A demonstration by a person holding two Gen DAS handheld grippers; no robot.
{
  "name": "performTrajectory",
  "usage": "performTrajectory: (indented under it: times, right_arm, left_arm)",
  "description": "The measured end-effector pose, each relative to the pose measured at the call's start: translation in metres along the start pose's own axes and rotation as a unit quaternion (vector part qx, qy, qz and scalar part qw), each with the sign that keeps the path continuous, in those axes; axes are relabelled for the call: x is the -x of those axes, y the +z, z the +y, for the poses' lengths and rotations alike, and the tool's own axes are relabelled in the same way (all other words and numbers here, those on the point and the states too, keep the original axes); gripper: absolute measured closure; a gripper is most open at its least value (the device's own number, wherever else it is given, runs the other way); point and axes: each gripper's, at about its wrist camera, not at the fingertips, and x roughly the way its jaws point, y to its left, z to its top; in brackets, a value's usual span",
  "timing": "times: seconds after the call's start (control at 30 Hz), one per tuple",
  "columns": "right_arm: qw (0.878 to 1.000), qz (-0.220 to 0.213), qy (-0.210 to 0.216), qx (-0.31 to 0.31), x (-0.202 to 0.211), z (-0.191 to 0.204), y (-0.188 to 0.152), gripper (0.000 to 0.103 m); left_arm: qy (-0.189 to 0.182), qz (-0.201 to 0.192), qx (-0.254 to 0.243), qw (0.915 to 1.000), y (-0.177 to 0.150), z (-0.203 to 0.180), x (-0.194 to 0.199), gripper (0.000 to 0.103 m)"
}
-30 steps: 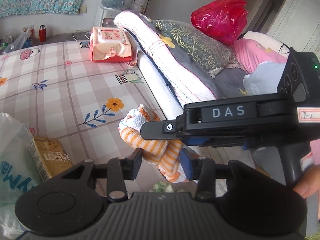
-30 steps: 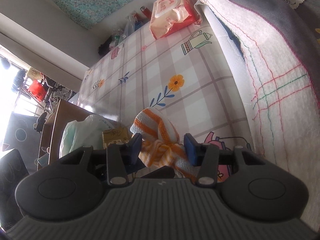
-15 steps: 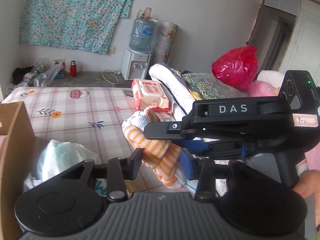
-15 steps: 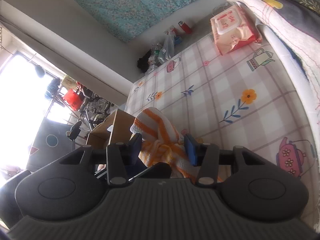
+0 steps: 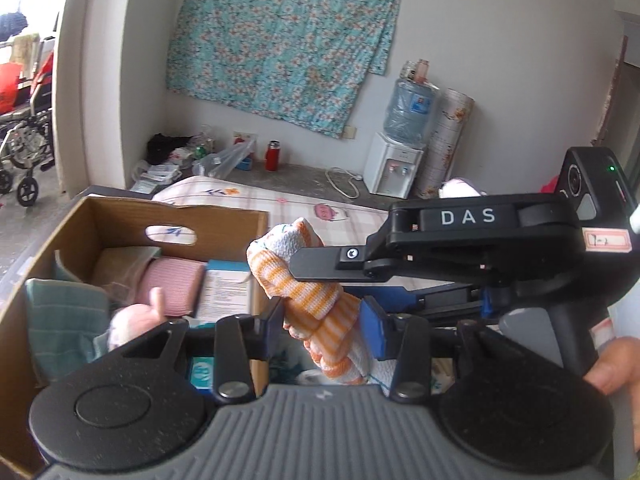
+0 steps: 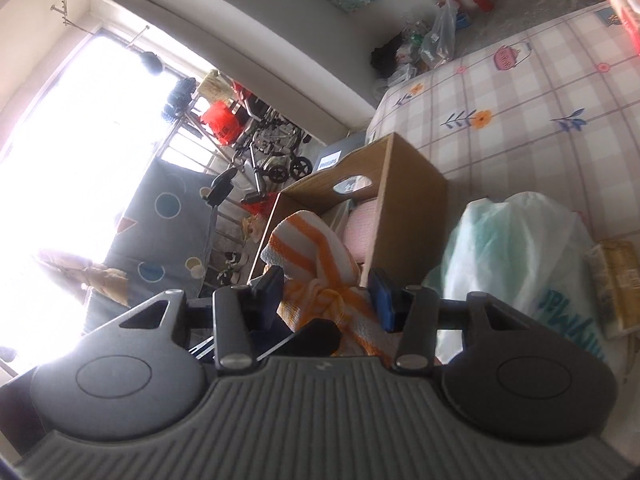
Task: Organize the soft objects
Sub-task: 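Lower the striped cloth into the box and open both tools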
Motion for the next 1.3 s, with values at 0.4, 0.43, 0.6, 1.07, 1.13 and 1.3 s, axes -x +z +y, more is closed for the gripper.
performTrajectory:
  times: [0.4, 0.43, 0.6, 1.07, 1.13, 1.3]
  right_arm:
    - [0.986, 0.162, 0.03, 0.008, -0.167, 0.085, -0.044, 0.057]
    - [0.985, 0.171, 0.028, 0.002, -0.176, 0.085, -0.048, 0.057]
    - [0.975, 0.22, 0.018, -0.034, -0.227, 0.077, -0.07, 0.057]
    - [0.945, 0.317, -0.014, -0.072, -0.305, 0.061, -0.11, 0.056]
    - [0.943, 0.324, -0.02, -0.066, -0.306, 0.063, -0.111, 0.056]
    - [0.947, 0.312, -0.021, -0.07, -0.3, 0.066, -0.103, 0.055]
  left_arm:
    - [0.109, 0.089, 0.078, 0.987, -0.01, 0.136, 0.0, 0.061]
    - [0.115, 0.097, 0.08, 0.9854, -0.011, 0.143, -0.003, 0.061]
    - [0.141, 0.138, 0.07, 0.9778, -0.024, 0.17, -0.012, 0.063]
    - [0.161, 0.163, 0.041, 0.9726, -0.048, 0.189, 0.0, 0.053]
    - [0.161, 0.159, 0.04, 0.9732, -0.048, 0.19, 0.003, 0.053]
    - [0.159, 0.151, 0.047, 0.9746, -0.047, 0.189, 0.008, 0.052]
